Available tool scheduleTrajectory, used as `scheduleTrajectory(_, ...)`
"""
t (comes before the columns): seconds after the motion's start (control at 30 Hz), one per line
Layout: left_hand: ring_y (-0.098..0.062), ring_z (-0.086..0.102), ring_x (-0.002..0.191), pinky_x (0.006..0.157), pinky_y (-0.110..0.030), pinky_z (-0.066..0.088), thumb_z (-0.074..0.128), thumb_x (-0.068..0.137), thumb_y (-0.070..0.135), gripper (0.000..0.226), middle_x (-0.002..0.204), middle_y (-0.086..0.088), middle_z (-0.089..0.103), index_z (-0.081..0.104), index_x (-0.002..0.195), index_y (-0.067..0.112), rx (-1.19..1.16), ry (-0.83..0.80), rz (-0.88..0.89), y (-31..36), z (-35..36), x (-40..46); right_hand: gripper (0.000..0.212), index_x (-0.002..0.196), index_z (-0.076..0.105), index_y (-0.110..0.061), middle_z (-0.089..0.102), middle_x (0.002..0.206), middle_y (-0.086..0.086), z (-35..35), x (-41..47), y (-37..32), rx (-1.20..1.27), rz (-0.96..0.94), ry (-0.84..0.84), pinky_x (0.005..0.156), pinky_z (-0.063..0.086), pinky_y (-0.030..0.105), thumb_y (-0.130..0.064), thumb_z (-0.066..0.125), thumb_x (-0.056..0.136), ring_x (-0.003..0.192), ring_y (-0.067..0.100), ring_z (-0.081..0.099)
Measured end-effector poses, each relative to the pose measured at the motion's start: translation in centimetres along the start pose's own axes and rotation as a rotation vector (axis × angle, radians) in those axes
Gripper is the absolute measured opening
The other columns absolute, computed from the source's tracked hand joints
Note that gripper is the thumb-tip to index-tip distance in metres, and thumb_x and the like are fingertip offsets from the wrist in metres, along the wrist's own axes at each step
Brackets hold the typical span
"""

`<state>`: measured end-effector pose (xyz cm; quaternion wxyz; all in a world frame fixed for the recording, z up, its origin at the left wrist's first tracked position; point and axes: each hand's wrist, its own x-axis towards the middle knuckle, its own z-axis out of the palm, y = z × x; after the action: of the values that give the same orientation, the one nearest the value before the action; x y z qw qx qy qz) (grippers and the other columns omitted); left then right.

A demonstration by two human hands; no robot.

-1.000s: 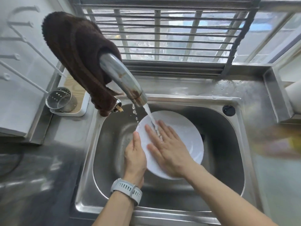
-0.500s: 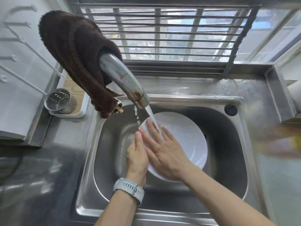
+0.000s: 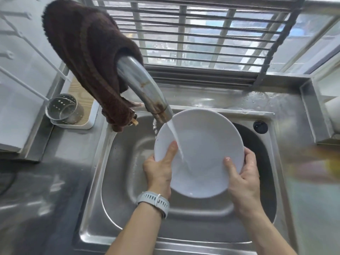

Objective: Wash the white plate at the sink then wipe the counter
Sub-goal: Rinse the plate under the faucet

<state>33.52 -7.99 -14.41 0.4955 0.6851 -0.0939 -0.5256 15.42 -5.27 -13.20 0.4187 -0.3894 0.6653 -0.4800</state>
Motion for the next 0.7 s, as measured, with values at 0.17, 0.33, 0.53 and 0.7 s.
scheduleTrajectory(0.17, 0.000, 0.062, 0.066, 0.058, -0.020, 0.048, 0.059, 0.100, 0.039, 0.024, 0.071, 0.012, 0.069, 0.065, 0.082, 0.026, 0.581, -0.075, 0.603, 3.1, -2.4, -1.6, 0.012, 0.108, 0.066, -0.021, 0.078, 0.100, 0.000, 2.2, -0.5, 1.4, 0.321, 0.509, -0.017, 0.074, 0.061, 0.035, -0.022, 0.058, 0.101, 0.096, 0.024, 0.072)
scheduleTrajectory(0.33, -0.007, 0.057, 0.080, 0.073, -0.024, 0.043, 0.067, 0.093, 0.026, 0.037, 0.092, 0.020, 0.060, 0.049, 0.125, 0.031, 0.835, -0.051, 0.467, 4.3, -6.2, -1.8, 0.022, 0.111, 0.066, -0.017, 0.074, 0.101, 0.004, 6.0, -1.1, 1.1, 0.067, 0.631, -0.086, 0.083, 0.061, 0.047, -0.035, 0.059, 0.099, 0.092, 0.027, 0.072)
scheduleTrajectory(0.53, -0.034, 0.063, 0.094, 0.075, -0.037, 0.046, 0.058, 0.095, 0.053, 0.042, 0.102, -0.011, 0.069, 0.064, 0.101, 0.012, 0.869, 0.117, 0.152, 2.3, -7.8, -0.1, 0.025, 0.082, 0.069, -0.017, 0.071, 0.079, -0.001, 5.6, -0.5, -3.0, -0.315, 0.289, 0.001, 0.070, 0.059, 0.045, -0.041, 0.066, 0.089, 0.076, 0.022, 0.068)
scheduleTrajectory(0.7, -0.036, 0.064, 0.104, 0.084, -0.036, 0.045, 0.031, 0.103, 0.057, 0.061, 0.115, -0.016, 0.070, 0.070, 0.109, 0.010, 0.854, 0.050, -0.085, 0.0, -3.9, 0.0, 0.025, 0.082, 0.068, -0.022, 0.069, 0.070, -0.007, 2.8, -2.1, -5.5, -0.361, -0.016, 0.016, 0.056, 0.053, 0.035, -0.040, 0.060, 0.096, 0.063, 0.010, 0.064)
